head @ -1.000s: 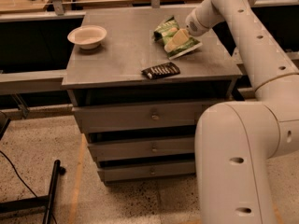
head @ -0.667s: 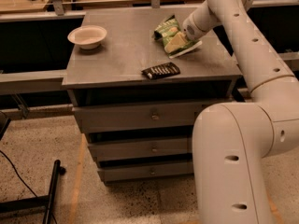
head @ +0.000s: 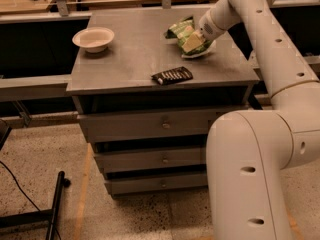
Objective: Move green jalapeno chip bag near paper bowl
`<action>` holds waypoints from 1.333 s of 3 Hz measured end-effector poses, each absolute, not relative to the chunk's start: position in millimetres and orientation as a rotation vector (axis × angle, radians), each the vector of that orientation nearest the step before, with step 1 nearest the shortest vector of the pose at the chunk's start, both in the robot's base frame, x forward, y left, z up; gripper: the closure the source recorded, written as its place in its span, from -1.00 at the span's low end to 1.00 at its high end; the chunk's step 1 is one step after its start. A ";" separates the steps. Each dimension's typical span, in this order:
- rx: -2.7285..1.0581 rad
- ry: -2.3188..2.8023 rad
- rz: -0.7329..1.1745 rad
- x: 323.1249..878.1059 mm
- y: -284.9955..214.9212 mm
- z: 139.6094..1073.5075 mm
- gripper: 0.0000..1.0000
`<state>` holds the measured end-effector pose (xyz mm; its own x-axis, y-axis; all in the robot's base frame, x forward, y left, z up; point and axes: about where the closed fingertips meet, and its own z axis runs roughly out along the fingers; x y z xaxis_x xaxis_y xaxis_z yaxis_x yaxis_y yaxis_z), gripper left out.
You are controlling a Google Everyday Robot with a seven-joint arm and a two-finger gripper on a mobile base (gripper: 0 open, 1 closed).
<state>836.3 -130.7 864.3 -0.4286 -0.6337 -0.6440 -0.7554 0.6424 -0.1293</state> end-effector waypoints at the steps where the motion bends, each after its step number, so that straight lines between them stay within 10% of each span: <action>1: -1.150 2.108 0.164 826.1 -137.8 910.4 1.00; 4: -1.116 1.896 0.258 868.2 -65.0 926.8 1.00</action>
Offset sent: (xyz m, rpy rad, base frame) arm -0.0090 -0.0064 0.0379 -0.0378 -0.0602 0.0423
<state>868.2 -65.0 926.8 -0.1941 -0.5968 -0.7786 -0.7832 0.5722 -0.2434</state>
